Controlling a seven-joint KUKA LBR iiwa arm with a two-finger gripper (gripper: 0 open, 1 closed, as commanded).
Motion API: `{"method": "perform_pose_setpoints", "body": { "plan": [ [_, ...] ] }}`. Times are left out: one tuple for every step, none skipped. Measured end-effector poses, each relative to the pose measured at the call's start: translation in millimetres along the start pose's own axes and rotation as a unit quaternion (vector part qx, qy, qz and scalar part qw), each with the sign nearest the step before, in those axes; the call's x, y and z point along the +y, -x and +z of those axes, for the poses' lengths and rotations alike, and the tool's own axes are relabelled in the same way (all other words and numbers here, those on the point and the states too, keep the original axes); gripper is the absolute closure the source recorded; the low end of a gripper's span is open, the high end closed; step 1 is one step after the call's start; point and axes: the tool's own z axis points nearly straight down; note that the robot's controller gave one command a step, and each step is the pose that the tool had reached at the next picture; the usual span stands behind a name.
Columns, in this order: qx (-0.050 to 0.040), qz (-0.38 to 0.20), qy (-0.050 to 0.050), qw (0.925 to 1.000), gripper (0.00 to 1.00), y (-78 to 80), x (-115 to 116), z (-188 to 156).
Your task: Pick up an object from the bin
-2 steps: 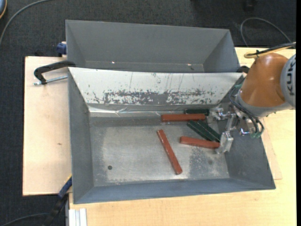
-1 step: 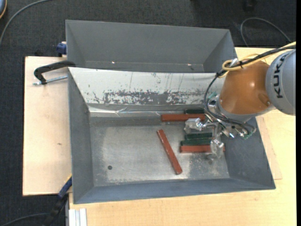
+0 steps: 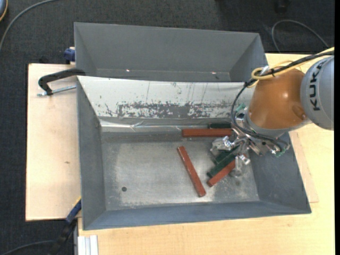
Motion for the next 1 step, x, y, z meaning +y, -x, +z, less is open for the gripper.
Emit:
{"method": "perform_pose_setpoints", "body": {
  "plan": [
    [-0.0034,-0.14,-0.006,0.9901,1.0,-32.9,-24.2,-215.4]
  ]
}}
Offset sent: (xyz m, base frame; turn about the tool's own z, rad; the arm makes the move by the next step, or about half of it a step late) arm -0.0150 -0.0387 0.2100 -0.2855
